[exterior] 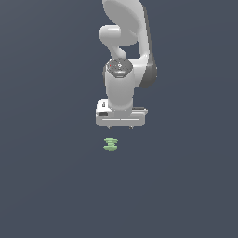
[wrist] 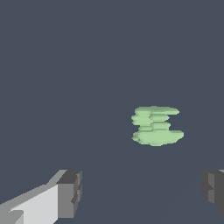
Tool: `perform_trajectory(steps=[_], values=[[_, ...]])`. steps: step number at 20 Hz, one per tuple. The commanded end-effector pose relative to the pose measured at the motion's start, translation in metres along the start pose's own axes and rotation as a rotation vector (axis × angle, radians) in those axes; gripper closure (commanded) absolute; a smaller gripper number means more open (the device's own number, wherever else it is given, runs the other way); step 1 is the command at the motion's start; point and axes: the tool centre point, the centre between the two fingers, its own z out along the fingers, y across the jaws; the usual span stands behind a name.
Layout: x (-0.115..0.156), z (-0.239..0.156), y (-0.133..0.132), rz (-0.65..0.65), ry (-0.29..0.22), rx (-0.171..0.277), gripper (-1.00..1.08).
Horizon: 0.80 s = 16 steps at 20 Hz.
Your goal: Pick up the object and move it to a goal position.
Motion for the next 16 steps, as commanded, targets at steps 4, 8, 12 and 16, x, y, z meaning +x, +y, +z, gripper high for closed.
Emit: perform_trajectory(steps=[4,8,12,16], values=[[0.0,-0.002,0.0,0.003,0.004,-0.003,-0.92],[0.001,-0.008,0.001,0.015,0.019,-0.012,-0.92],[0.001,-0.01,0.002,0.018,0.025,-0.016,-0.92],[0.001,-0.01,0.002,0.023,0.024,-0.015,-0.92]])
